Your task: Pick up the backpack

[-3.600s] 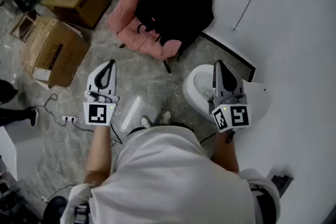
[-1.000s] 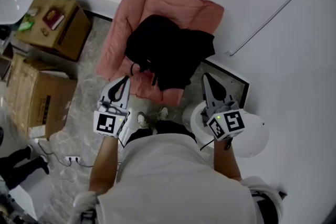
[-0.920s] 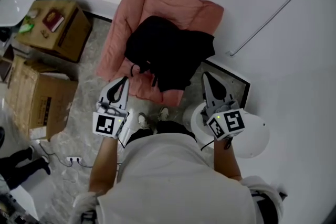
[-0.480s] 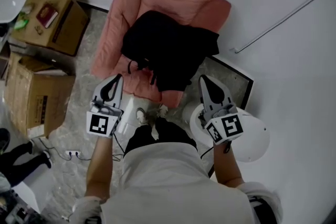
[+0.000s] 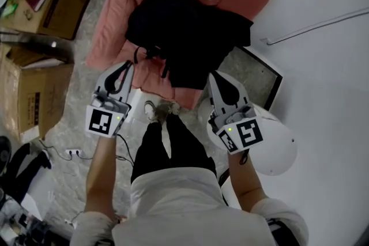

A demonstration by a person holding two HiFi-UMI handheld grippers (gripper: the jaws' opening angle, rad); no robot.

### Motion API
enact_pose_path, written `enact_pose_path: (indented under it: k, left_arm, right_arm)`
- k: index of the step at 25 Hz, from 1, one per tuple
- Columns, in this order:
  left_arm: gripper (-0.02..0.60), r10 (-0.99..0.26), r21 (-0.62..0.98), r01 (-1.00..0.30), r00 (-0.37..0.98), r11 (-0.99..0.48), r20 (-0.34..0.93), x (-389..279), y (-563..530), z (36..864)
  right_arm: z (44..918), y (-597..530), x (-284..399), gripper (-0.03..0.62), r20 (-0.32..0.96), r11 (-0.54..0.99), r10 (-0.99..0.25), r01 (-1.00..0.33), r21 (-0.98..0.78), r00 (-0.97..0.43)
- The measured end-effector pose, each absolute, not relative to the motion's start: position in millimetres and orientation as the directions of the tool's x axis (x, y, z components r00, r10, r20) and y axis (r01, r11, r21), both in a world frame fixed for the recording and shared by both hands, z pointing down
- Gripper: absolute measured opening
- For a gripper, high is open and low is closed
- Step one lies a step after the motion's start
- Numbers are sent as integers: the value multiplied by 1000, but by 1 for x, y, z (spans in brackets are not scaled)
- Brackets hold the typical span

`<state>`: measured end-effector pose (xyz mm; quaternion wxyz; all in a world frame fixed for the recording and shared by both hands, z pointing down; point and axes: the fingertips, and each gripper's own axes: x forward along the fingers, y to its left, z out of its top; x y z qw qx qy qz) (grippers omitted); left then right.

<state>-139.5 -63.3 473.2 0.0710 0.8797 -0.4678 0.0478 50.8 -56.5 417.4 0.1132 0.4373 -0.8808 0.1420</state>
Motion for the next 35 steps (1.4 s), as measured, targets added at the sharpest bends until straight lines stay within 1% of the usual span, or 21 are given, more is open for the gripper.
enact_pose_path:
  k: [10, 13, 17, 19, 23, 28, 32, 35]
  left_arm:
    - [23, -792, 73, -815, 577, -575, 200, -123, -91, 515]
    - [74, -772, 72, -801, 594, -594, 226, -117, -105, 531]
    - [79, -737, 78, -772, 627, -630, 252, -103, -129, 558]
    - [102, -722, 91, -762, 640, -642, 265, -94, -138, 570]
    - [123, -698, 93, -743, 658, -663, 283, -85, -158, 585]
    - [152, -675, 100, -722, 680, -685, 285, -90, -184, 600]
    - [172, -633, 127, -690, 710, -712, 309, -83, -197, 611]
    - [209, -618, 160, -683, 720, -713, 316, -76, -205, 620]
  right_arm:
    - [478, -64, 66, 21, 350, 556, -720, -799, -227, -600]
    - [487, -71, 73, 21, 342, 538, -726, -802, -259, -597]
    - [493, -80, 76, 21, 343, 544, -721, -798, -258, -602]
    - [496, -81, 76, 21, 347, 553, -714, -794, -254, -608]
    - [500, -85, 82, 21, 348, 555, -711, -791, -256, -611]
    - [502, -93, 86, 21, 359, 557, -707, -792, -249, -609]
    - [508, -104, 94, 21, 367, 542, -712, -801, -253, -598]
    - [509, -108, 92, 21, 370, 540, -710, -801, -259, -599]
